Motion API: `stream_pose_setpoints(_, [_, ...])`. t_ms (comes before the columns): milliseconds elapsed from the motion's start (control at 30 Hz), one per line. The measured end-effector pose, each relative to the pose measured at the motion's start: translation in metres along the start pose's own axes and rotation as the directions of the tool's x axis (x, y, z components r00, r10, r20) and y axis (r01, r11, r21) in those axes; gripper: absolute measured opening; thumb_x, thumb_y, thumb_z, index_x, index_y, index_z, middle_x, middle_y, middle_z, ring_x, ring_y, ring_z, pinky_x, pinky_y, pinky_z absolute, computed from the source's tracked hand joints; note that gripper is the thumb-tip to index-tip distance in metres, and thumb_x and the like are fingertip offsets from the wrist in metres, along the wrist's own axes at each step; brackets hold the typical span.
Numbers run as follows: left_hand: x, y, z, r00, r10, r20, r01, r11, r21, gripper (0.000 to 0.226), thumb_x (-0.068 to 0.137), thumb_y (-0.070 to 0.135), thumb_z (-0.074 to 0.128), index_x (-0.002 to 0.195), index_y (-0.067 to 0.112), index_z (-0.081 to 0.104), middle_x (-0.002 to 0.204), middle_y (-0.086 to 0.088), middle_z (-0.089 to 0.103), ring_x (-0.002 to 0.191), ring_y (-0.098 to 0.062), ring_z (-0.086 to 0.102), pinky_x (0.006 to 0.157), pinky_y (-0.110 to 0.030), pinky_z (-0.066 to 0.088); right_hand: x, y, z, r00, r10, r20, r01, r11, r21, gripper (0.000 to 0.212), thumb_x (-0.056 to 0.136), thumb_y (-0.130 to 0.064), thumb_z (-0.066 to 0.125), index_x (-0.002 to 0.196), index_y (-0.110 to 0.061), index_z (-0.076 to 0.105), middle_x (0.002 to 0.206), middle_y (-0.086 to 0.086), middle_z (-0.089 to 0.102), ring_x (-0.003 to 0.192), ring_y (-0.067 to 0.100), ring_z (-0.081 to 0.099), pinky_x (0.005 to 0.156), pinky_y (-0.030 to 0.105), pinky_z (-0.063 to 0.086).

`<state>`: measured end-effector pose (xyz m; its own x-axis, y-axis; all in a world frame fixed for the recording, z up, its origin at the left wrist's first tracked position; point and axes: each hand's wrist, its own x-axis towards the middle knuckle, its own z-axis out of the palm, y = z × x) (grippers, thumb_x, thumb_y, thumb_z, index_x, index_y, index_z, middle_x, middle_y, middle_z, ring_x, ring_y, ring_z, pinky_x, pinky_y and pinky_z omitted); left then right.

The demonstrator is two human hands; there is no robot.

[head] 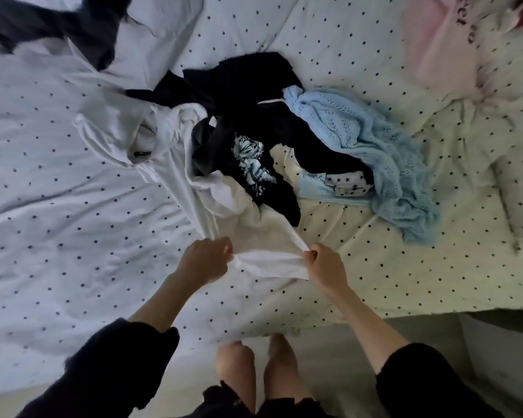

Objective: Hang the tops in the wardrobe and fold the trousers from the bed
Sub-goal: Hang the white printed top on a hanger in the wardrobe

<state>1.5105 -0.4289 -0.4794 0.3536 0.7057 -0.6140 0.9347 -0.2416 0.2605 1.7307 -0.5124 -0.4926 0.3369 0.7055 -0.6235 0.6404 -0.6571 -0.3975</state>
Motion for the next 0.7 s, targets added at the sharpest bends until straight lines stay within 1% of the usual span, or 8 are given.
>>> stream_pose_setpoints(100, [-0.031, 0.028, -0.012, 0.967, 0.096, 0.236, -0.111, 0.993, 0.05, 0.015, 0.095, 0.029, 0.05, 0.104, 0.021, 0.058, 0.106, -0.002, 0.065, 0.099, -0.021, 0.057, 0.087, -0.031, 0.045, -0.018, 0.012, -0.033, 0.999, 0.025, 0.02, -0.024, 0.999, -0.046, 0.023, 0.097, -0.02, 0.041, 0.1, -0.008, 0.061, 0.095, 0.01, 0.062, 0.081, 0.024, 0.054, 0.066, 0.029, 0.038])
stream_pose_setpoints(167, [-0.048, 0.049, -0.01, 0.928, 0.155, 0.34, -0.168, 0.986, 0.007, 0.018, 0.094, 0.032, 0.052, 0.105, 0.021, 0.06, 0.11, 0.0, 0.064, 0.102, -0.019, 0.057, 0.091, -0.031, 0.044, -0.028, 0.023, -0.051, 0.998, 0.052, 0.045, -0.048, 0.994, -0.1, 0.022, 0.095, -0.021, 0.042, 0.08, -0.013, 0.057, 0.085, 0.006, 0.058, 0.08, 0.025, 0.055, 0.067, 0.031, 0.04])
stream_pose_setpoints(233, [-0.057, 0.064, -0.006, 0.894, 0.23, 0.385, -0.218, 0.973, -0.077, 0.02, 0.093, 0.034, 0.053, 0.106, 0.021, 0.062, 0.111, 0.001, 0.064, 0.103, -0.018, 0.057, 0.09, -0.027, 0.042, -0.035, 0.033, -0.064, 0.994, 0.091, 0.059, -0.079, 0.981, -0.179, 0.028, 0.093, -0.022, 0.042, 0.065, -0.019, 0.045, 0.074, 0.001, 0.05, 0.075, 0.022, 0.051, 0.065, 0.029, 0.037])
stream_pose_setpoints(300, [-0.059, 0.071, -0.003, 0.885, 0.266, 0.382, -0.209, 0.961, -0.184, 0.02, 0.094, 0.031, 0.052, 0.106, 0.02, 0.064, 0.111, 0.002, 0.065, 0.104, -0.016, 0.058, 0.087, -0.024, 0.04, -0.037, 0.038, -0.071, 0.992, 0.11, 0.067, -0.095, 0.975, -0.203, 0.03, 0.092, -0.021, 0.043, 0.063, -0.018, 0.042, 0.067, -0.001, 0.047, 0.067, 0.018, 0.049, 0.059, 0.027, 0.035])
stream_pose_setpoints(400, [-0.053, 0.061, 0.0, 0.909, 0.207, 0.363, -0.118, 0.96, -0.253, 0.024, 0.096, 0.023, 0.048, 0.115, 0.018, 0.062, 0.12, 0.002, 0.063, 0.111, -0.015, 0.056, 0.092, -0.024, 0.039, -0.028, 0.035, -0.07, 0.994, 0.094, 0.063, -0.079, 0.974, -0.21, 0.03, 0.092, -0.016, 0.043, 0.062, -0.014, 0.041, 0.064, 0.0, 0.045, 0.063, 0.019, 0.048, 0.056, 0.028, 0.035])
stream_pose_setpoints(500, [-0.042, 0.037, 0.006, 0.947, 0.1, 0.304, -0.021, 0.967, -0.253, 0.028, 0.097, 0.021, 0.048, 0.124, 0.019, 0.056, 0.128, 0.001, 0.058, 0.118, -0.016, 0.052, 0.098, -0.029, 0.04, -0.018, 0.018, -0.055, 0.997, 0.063, 0.054, -0.05, 0.973, -0.224, 0.019, 0.096, -0.019, 0.041, 0.091, -0.01, 0.057, 0.088, 0.004, 0.057, 0.09, 0.027, 0.058, 0.078, 0.037, 0.047])
stream_pose_setpoints(600, [-0.028, 0.008, 0.012, 0.986, 0.008, 0.169, 0.031, 0.973, -0.229, 0.039, 0.096, 0.016, 0.048, 0.135, 0.019, 0.045, 0.142, -0.001, 0.043, 0.13, -0.018, 0.039, 0.104, -0.031, 0.032, -0.009, -0.003, -0.035, 1.0, -0.013, -0.001, 0.012, 0.941, -0.338, 0.039, 0.098, -0.029, 0.043, 0.133, -0.014, 0.043, 0.13, 0.008, 0.05, 0.12, 0.026, 0.047, 0.097, 0.041, 0.041])
stream_pose_setpoints(700, [-0.012, -0.025, 0.018, 0.998, -0.052, 0.016, 0.054, 0.992, -0.114, 0.057, 0.093, 0.011, 0.052, 0.145, 0.015, 0.028, 0.153, -0.005, 0.023, 0.14, -0.022, 0.021, 0.111, -0.036, 0.025, 0.003, -0.021, -0.009, 0.981, -0.189, 0.032, 0.185, 0.889, -0.419, 0.046, 0.098, -0.037, 0.042, 0.14, -0.018, 0.038, 0.141, 0.004, 0.044, 0.129, 0.023, 0.04, 0.104, 0.04, 0.035])
